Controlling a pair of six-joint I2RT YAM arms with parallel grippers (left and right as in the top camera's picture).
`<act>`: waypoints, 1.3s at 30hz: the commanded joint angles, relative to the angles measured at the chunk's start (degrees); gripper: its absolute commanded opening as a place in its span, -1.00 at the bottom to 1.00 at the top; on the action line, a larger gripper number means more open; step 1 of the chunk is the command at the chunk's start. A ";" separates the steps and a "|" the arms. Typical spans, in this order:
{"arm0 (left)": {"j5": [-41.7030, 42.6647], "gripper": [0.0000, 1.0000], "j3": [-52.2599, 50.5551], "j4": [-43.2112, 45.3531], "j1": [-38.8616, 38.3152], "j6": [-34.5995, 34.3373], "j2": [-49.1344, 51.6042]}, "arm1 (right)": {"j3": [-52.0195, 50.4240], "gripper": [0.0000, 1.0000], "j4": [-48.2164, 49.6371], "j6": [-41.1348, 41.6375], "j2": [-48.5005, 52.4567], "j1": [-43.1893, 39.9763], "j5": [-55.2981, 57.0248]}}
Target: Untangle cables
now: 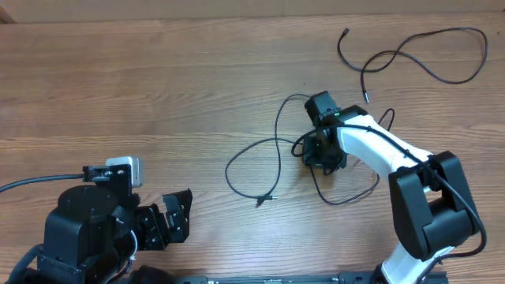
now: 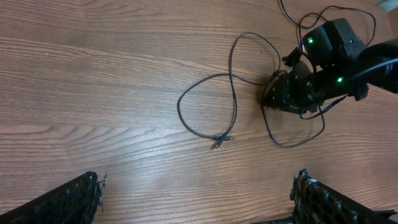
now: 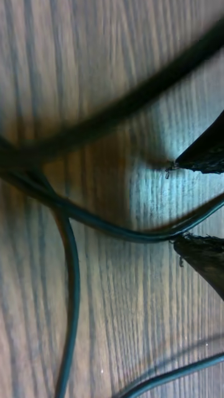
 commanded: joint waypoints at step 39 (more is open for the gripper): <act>-0.81 0.99 0.11 0.07 -0.37 0.48 0.22 | 21.49 -0.92 -19.15 1.77 -1.27 4.50 8.17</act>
